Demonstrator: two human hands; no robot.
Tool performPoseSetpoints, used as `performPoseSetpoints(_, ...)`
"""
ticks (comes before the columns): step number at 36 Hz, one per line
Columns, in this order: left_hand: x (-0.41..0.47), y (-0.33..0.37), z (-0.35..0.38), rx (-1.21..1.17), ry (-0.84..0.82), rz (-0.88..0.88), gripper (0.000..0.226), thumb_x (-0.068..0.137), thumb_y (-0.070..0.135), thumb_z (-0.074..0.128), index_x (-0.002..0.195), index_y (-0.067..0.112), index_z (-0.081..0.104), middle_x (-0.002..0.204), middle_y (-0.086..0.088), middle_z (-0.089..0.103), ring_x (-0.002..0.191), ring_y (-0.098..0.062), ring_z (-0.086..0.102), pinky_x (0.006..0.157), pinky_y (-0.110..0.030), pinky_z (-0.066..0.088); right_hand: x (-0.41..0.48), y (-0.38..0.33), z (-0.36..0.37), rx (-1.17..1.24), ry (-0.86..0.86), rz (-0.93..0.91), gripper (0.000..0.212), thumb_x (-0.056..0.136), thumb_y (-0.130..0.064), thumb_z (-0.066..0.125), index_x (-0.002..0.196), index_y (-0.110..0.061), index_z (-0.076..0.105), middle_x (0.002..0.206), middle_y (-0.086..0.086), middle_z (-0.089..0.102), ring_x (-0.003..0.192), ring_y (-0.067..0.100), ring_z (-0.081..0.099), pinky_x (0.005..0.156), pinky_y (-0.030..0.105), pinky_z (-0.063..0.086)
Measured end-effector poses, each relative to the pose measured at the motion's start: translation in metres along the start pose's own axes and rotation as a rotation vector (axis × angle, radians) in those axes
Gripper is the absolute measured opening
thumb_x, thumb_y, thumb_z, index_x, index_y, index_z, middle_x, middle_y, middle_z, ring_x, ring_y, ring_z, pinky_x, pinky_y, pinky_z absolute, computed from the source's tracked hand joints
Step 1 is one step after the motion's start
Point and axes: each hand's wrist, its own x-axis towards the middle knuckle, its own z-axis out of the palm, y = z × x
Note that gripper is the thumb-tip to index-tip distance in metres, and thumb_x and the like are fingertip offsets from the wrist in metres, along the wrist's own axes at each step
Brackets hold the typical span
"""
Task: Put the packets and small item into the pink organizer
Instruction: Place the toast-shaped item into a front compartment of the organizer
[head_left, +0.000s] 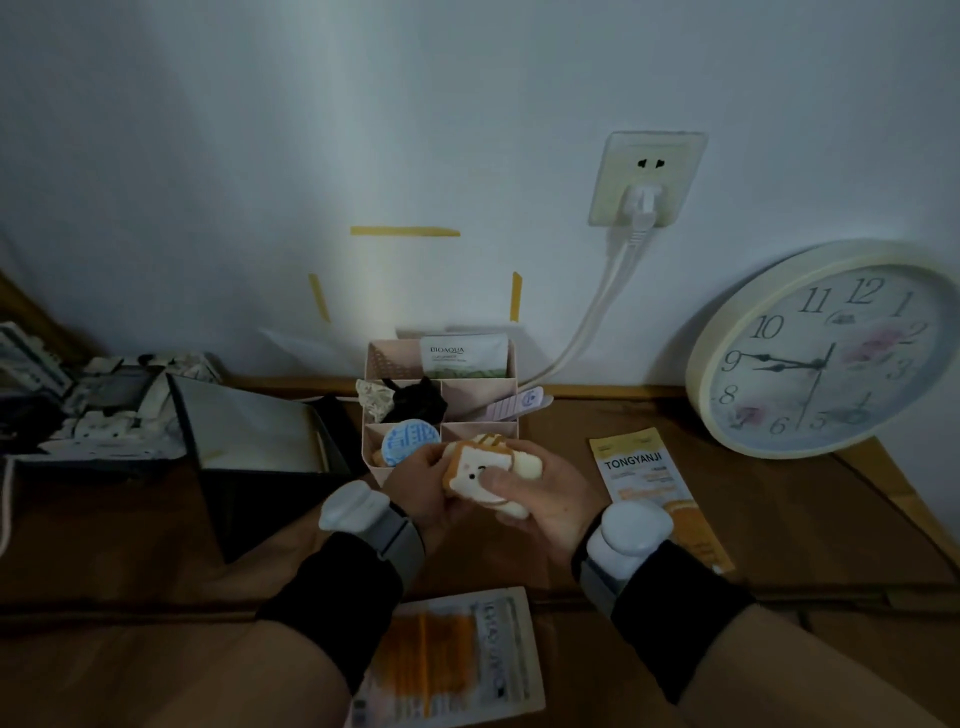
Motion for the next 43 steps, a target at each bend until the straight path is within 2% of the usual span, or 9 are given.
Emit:
performPoseSetpoints(3, 0.004, 0.012, -0.001, 0.219, 0.086, 0.057, 0.031, 0.092, 0.013, 0.052, 0.123, 0.005, 0.05, 0.11, -0.022, 0.059, 0.077, -0.022, 0.057, 0.054, -0.031, 0.054, 0.012, -0.006, 0.0, -0.017, 0.125, -0.021, 0.021, 0.077, -0.012, 0.073, 0.088, -0.027, 0.065, 0.091, 0.005, 0.068, 0.083, 0.026, 0.064, 0.056, 0.028, 0.048)
performPoseSetpoints(7, 0.016, 0.025, -0.002, 0.623, 0.281, 0.315, 0.018, 0.086, 0.03, 0.062, 0.091, 0.013, 0.064, 0.107, -0.017, 0.069, 0.077, -0.021, 0.057, 0.074, -0.036, 0.05, 0.031, -0.017, 0.002, 0.001, 0.184, 0.032, 0.014, 0.08, -0.009, 0.069, 0.083, -0.021, 0.063, 0.089, 0.008, 0.065, 0.08, 0.024, 0.06, 0.056, 0.028, 0.046)
performPoseSetpoints(13, 0.031, 0.03, -0.008, 0.804, 0.289, 0.319, 0.029, 0.076, 0.042, 0.068, 0.061, 0.028, 0.047, 0.066, 0.003, 0.055, 0.078, -0.033, 0.065, 0.074, -0.042, 0.057, 0.052, -0.027, 0.002, -0.073, 0.273, 0.192, 0.011, 0.082, -0.007, 0.056, 0.091, -0.007, 0.063, 0.1, 0.015, 0.055, 0.088, 0.03, 0.054, 0.067, 0.036, 0.047)
performPoseSetpoints(20, 0.037, 0.026, -0.01, 1.25, 0.17, 0.311, 0.027, 0.09, 0.034, 0.051, 0.098, 0.02, 0.072, 0.102, -0.008, 0.072, 0.095, -0.029, 0.064, 0.082, -0.035, 0.05, 0.061, -0.017, 0.0, -0.267, 0.356, 0.109, 0.052, 0.075, -0.016, 0.075, 0.12, -0.003, 0.052, 0.104, 0.01, 0.059, 0.104, 0.035, 0.061, 0.082, 0.045, 0.057)
performPoseSetpoints(26, 0.032, 0.022, -0.01, 1.243, 0.193, 0.325, 0.033, 0.094, 0.027, 0.041, 0.111, 0.015, 0.066, 0.113, -0.012, 0.069, 0.102, -0.03, 0.061, 0.087, -0.034, 0.049, 0.063, -0.007, -0.006, -0.333, 0.404, 0.098, 0.03, 0.074, -0.021, 0.074, 0.102, -0.011, 0.069, 0.091, 0.008, 0.07, 0.093, 0.033, 0.067, 0.087, 0.053, 0.055)
performPoseSetpoints(30, 0.028, 0.017, -0.012, 1.161, 0.178, 0.298, 0.035, 0.097, 0.019, 0.034, 0.127, 0.01, 0.05, 0.132, -0.013, 0.055, 0.122, -0.029, 0.051, 0.098, -0.036, 0.043, 0.06, -0.012, -0.007, -0.442, 0.401, 0.059, 0.033, 0.082, -0.016, 0.067, 0.114, -0.006, 0.064, 0.096, 0.008, 0.064, 0.086, 0.021, 0.06, 0.079, 0.031, 0.051)
performPoseSetpoints(35, 0.035, 0.023, -0.008, 1.245, 0.122, 0.263, 0.051, 0.093, 0.049, 0.039, 0.052, 0.021, 0.049, 0.053, -0.004, 0.045, 0.061, -0.025, 0.049, 0.06, -0.025, 0.034, 0.065, -0.013, -0.003, -0.556, 0.444, 0.024, 0.034, 0.082, -0.026, 0.067, 0.11, -0.007, 0.06, 0.107, 0.011, 0.065, 0.097, 0.027, 0.061, 0.074, 0.029, 0.044)
performPoseSetpoints(38, 0.04, 0.026, -0.005, 1.293, 0.15, 0.323, 0.037, 0.086, 0.05, 0.051, 0.086, 0.018, 0.069, 0.083, -0.01, 0.068, 0.083, -0.028, 0.063, 0.073, -0.03, 0.049, 0.069, -0.009, -0.004, -0.655, 0.485, 0.032, 0.029, 0.083, -0.033, 0.063, 0.094, -0.008, 0.054, 0.099, 0.011, 0.06, 0.089, 0.027, 0.057, 0.071, 0.03, 0.041)
performPoseSetpoints(43, 0.042, 0.025, 0.003, 1.299, 0.151, 0.382, 0.028, 0.083, 0.037, 0.061, 0.104, 0.02, 0.054, 0.111, -0.004, 0.058, 0.098, -0.023, 0.06, 0.083, -0.033, 0.047, 0.064, -0.002, -0.003, -0.976, 0.469, 0.004, 0.019, 0.084, -0.029, 0.061, 0.08, -0.013, 0.053, 0.097, 0.011, 0.056, 0.087, 0.026, 0.053, 0.07, 0.031, 0.04)
